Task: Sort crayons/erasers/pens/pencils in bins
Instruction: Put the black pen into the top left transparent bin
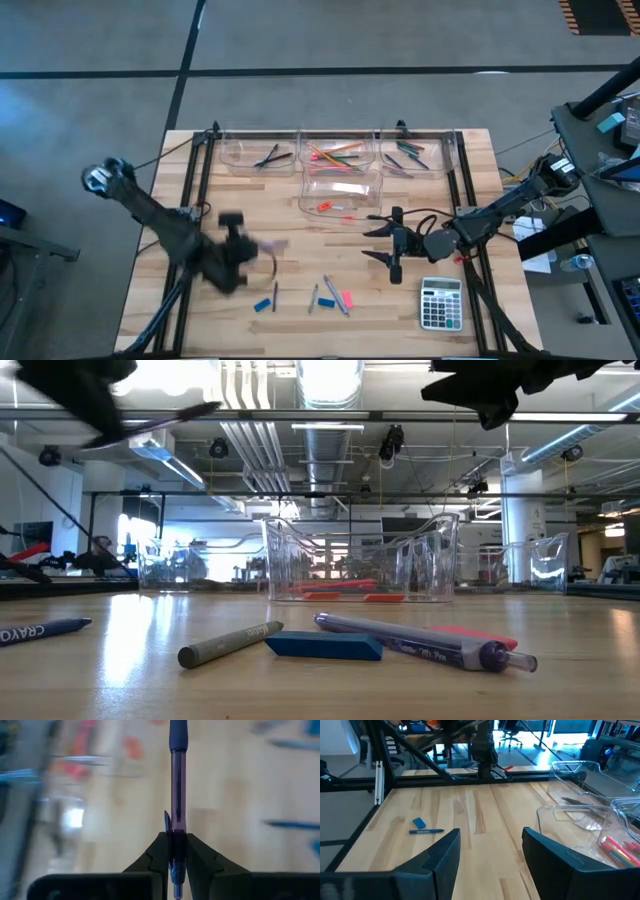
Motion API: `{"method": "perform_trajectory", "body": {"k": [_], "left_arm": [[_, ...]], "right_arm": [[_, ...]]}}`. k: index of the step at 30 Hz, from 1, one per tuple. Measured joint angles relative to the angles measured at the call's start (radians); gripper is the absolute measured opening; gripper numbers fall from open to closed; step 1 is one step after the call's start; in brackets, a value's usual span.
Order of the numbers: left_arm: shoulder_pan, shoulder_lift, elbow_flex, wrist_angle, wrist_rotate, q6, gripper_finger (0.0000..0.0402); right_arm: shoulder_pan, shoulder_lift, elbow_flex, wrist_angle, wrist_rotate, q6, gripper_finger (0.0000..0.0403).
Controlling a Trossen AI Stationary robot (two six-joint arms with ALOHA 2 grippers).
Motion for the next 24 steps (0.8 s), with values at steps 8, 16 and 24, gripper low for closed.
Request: {"method": "perform_trajectory", "body": {"k": [8, 16, 24], "left_arm": [[0.604, -0.234, -0.065, 0.098, 0.099, 0.471, 0.0023], [1.196, -0.171, -0.106, 0.300, 0.441, 0.853, 0.0023], [1.342, 0.023, -0.084, 0.317, 0.421, 0.990, 0.0023]], "right_arm": [[0.000, 0.000, 0.000, 0.012, 0.000, -0.019, 0.0201], [0.000, 0.000, 0.000, 0.012, 0.000, -0.027, 0.0201], [0.000, 0.000, 0.000, 0.010, 0.000, -0.023, 0.0201]]}}
